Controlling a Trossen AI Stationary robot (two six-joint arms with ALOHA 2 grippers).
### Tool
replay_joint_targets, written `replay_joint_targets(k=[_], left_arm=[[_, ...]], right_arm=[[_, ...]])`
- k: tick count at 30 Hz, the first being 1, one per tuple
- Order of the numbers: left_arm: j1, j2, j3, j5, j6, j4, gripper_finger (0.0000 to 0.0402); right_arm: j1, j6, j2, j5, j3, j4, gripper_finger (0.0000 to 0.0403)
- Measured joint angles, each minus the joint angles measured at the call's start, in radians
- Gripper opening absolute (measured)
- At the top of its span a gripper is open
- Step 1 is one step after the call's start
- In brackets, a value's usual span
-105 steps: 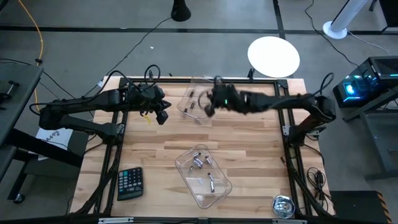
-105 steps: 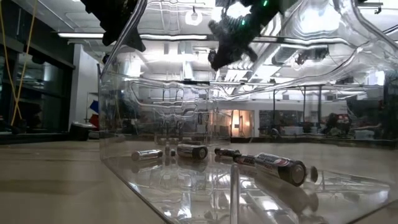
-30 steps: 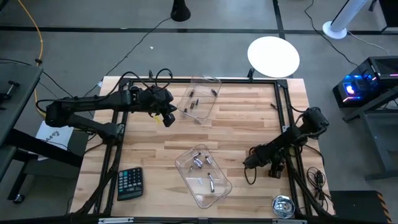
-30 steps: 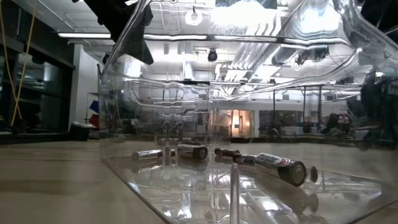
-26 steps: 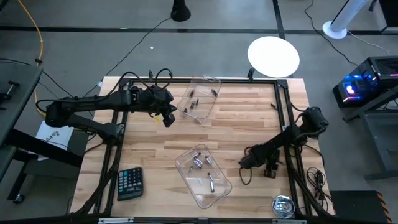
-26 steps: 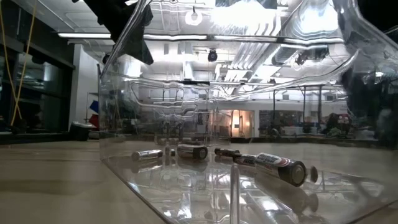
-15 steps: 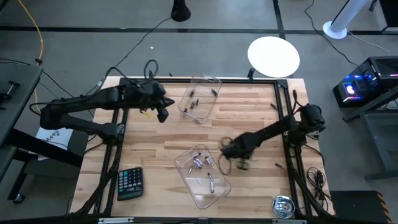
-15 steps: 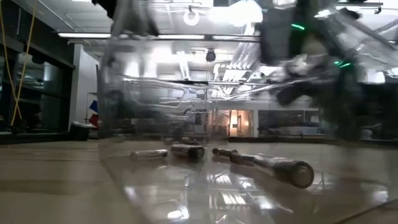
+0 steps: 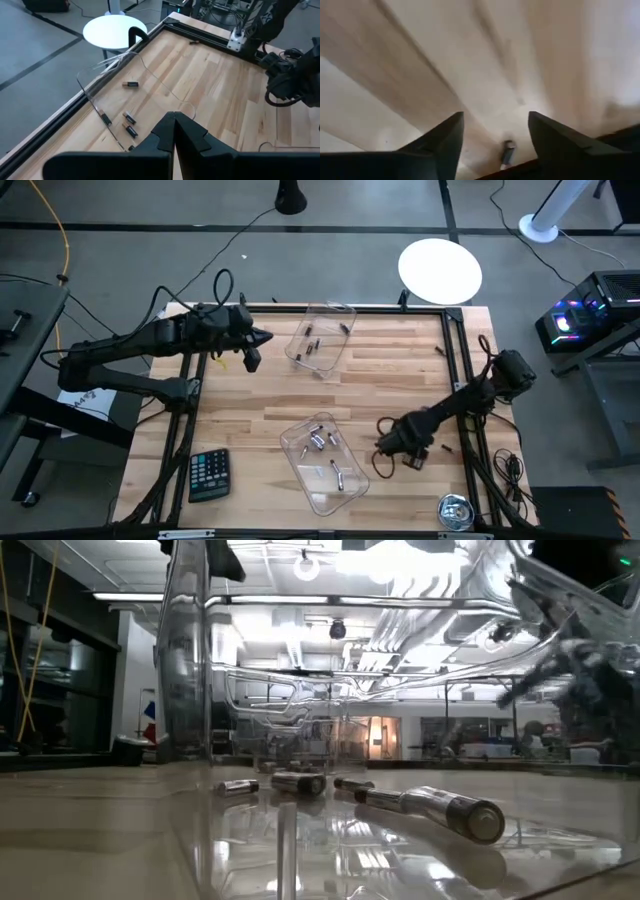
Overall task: Sort batteries
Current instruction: Put the black battery into the top transparent bin
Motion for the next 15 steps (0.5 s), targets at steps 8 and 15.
replay_joint_targets(k=[8, 15], left_arm=[[0.000, 0.000, 0.000, 0.000, -0.001, 0.002, 0.0000], [0.000, 0.001, 0.000, 0.000, -0.002, 0.004, 0.0000]], right_arm=[[0.096, 0.066, -0.012, -0.145, -0.079, -0.014, 0.0240], [0.115, 0.078, -0.085, -0.168, -0.130, -0.036, 0.0241]])
